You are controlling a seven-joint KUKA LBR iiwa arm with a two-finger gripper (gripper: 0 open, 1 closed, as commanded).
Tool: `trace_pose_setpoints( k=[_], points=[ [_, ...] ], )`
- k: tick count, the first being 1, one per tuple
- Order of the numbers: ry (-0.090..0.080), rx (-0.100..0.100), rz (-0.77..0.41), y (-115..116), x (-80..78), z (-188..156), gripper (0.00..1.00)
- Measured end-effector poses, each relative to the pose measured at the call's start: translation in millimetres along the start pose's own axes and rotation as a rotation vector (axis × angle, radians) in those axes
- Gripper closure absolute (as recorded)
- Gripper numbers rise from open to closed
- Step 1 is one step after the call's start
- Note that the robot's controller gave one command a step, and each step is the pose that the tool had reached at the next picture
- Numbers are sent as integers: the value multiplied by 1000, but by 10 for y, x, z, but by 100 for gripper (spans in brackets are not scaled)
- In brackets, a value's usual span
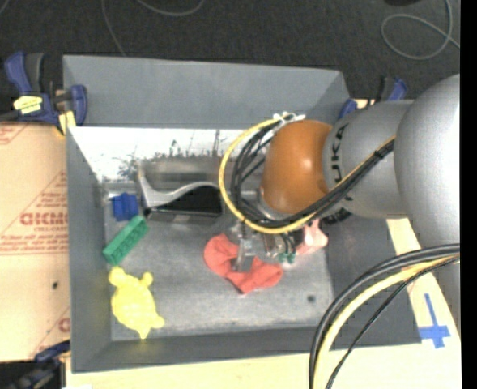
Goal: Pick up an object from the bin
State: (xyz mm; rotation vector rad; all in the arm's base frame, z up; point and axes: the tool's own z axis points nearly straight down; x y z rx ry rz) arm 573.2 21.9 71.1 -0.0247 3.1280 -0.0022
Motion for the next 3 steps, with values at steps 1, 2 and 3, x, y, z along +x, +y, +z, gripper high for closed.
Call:
trace_pose_setpoints(
  k=[1,2,3],
  points=[
    [0,0,1,0,0,0,100],
    [-4,1,-29,32,-134,-1084,100],
    [-4,1,-28,32,-134,-1084,100]
  ],
)
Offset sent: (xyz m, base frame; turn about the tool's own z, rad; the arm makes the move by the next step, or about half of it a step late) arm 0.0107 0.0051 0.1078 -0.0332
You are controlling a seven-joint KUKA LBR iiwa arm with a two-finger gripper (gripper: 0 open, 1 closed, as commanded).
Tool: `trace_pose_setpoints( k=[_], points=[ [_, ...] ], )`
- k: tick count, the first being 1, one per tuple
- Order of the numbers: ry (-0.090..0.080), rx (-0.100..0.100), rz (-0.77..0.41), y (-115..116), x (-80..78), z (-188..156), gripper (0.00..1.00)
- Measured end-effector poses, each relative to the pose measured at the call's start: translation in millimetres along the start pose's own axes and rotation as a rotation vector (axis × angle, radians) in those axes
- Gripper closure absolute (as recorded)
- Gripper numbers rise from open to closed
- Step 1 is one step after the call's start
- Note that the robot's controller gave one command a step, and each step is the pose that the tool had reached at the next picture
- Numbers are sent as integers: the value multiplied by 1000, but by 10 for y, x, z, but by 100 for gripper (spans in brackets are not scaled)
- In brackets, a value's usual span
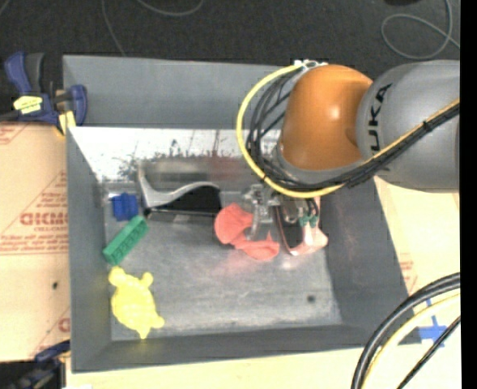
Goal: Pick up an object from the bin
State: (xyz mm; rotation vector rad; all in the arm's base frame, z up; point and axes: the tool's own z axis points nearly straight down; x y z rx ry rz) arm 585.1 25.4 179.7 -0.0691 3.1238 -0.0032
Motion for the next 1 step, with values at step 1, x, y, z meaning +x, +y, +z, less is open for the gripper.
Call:
trace_pose_setpoints(
  k=[1],
  points=[
    [7,0,1,0,15,-59,100]
  ],
)
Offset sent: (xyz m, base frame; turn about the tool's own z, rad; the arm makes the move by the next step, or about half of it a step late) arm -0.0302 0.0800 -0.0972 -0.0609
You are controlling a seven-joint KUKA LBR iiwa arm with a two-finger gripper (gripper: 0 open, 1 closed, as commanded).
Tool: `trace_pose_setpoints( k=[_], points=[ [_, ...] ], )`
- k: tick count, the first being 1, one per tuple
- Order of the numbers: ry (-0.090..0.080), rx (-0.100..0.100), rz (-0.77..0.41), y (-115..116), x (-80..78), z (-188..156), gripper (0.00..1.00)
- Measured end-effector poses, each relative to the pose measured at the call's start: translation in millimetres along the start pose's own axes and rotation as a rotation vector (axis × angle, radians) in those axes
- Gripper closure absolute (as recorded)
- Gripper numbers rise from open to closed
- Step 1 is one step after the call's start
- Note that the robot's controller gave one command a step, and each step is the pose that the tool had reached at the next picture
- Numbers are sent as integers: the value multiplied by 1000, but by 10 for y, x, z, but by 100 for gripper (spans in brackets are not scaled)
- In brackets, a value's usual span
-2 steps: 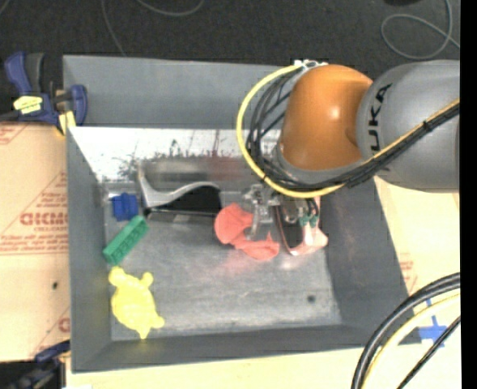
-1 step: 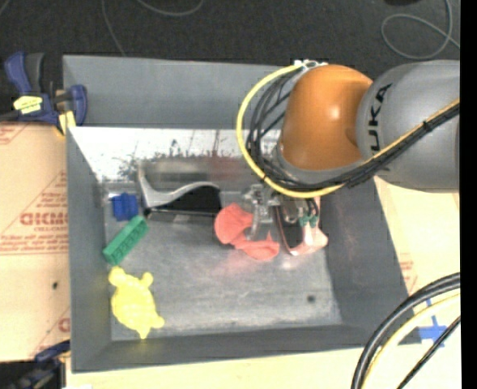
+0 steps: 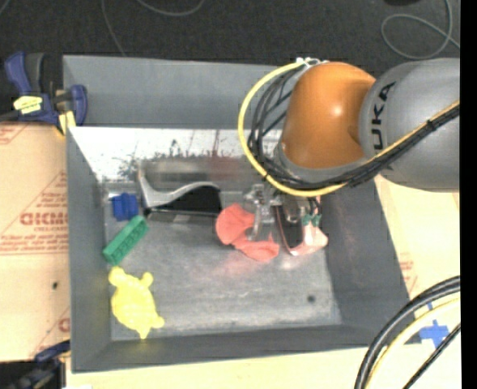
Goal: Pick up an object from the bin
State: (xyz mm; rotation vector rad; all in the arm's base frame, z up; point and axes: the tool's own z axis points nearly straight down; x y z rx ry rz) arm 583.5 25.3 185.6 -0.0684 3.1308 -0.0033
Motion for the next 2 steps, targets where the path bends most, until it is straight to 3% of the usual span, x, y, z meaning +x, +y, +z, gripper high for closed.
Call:
trace_pose_setpoints(
  k=[1,2],
  points=[
    [-26,1,-22,260,35,-58,100],
    [-4,0,48,31,-105,-1608,100]
  ],
)
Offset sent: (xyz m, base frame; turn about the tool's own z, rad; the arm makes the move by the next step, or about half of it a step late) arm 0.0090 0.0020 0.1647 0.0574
